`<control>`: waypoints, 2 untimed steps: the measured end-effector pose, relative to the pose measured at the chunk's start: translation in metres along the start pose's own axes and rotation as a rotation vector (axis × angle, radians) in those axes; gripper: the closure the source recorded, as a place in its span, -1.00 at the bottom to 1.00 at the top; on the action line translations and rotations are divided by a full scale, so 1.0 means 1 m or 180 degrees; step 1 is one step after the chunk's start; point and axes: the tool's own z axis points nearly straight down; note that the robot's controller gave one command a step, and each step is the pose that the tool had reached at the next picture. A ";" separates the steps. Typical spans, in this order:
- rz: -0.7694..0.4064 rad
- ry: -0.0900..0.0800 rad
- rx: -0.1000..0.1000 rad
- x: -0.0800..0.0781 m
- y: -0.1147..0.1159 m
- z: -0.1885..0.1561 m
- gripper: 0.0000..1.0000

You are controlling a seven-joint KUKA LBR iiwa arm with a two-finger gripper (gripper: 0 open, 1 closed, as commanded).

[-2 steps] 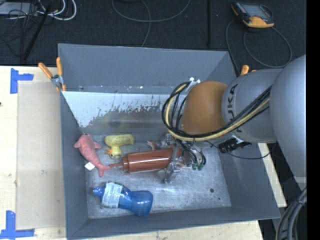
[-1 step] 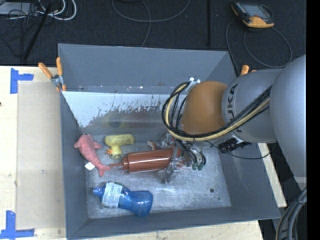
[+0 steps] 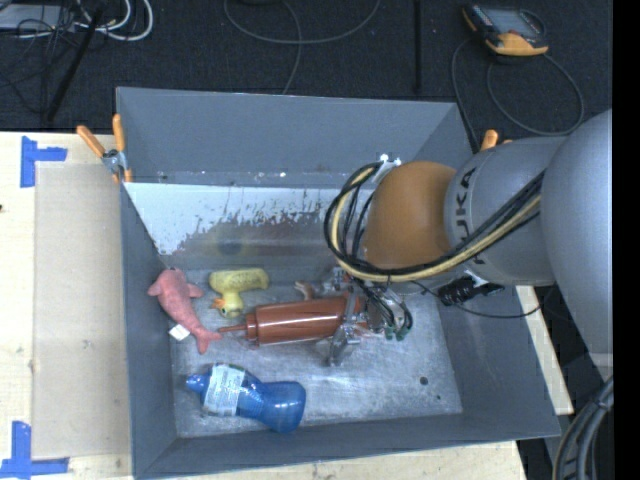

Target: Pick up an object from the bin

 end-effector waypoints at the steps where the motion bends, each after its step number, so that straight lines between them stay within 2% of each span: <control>1: -0.0002 0.0012 0.0005 0.001 -0.001 -0.006 1.00; 2: -0.0001 0.0021 0.0008 0.002 -0.001 -0.012 1.00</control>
Offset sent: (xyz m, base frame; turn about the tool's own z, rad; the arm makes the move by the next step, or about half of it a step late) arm 0.0001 0.0001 0.0007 0.0000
